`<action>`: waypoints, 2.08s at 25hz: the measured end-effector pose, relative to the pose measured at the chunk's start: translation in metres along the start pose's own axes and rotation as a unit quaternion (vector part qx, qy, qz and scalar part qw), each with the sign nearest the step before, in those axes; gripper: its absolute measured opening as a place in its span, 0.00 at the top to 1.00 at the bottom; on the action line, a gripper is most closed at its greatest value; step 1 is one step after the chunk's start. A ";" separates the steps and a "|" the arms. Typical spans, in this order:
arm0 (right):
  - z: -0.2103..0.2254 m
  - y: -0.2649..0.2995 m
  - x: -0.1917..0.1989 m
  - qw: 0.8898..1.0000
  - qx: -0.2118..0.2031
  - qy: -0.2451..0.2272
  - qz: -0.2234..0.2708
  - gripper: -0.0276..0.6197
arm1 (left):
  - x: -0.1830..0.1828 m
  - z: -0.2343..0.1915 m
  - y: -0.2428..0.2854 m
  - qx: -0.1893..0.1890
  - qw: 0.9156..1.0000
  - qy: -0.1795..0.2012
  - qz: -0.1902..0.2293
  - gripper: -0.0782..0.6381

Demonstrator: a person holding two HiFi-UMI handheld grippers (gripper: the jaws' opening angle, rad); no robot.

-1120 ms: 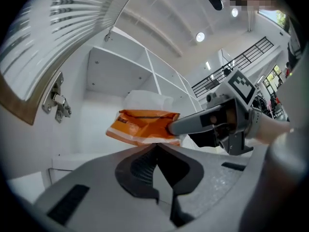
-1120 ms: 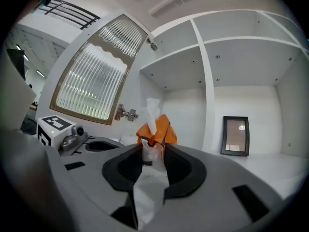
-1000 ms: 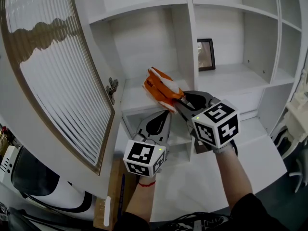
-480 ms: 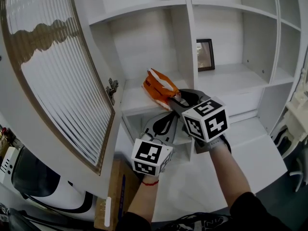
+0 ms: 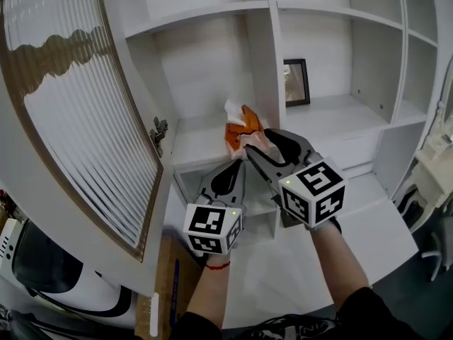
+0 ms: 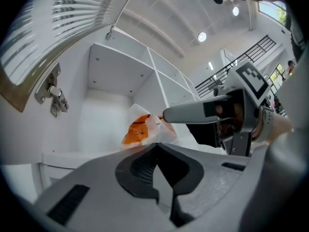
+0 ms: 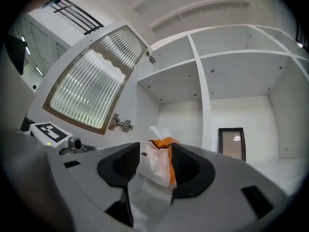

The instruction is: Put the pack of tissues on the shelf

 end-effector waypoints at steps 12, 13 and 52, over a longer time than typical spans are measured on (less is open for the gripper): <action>0.001 0.012 0.028 0.996 0.033 -0.050 -0.073 0.87 | 0.002 -0.001 0.003 0.013 1.000 -0.008 0.008 0.88; 0.003 0.014 0.029 0.995 0.036 -0.050 -0.076 0.87 | 0.002 -0.001 0.001 0.017 1.000 -0.009 0.010 0.88; -0.030 -0.004 0.085 0.997 -0.011 -0.044 -0.059 0.95 | 0.051 0.004 -0.020 -0.026 0.999 -0.025 0.003 0.88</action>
Point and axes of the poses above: the fingertips, and each gripper's own axes: y forward along the fingers, z to its right, x out of its underside, the point moved 3 cm from there along -y, backward along the fingers, and after that the axes turned 6 degrees about -z, right-handed, at the moved point
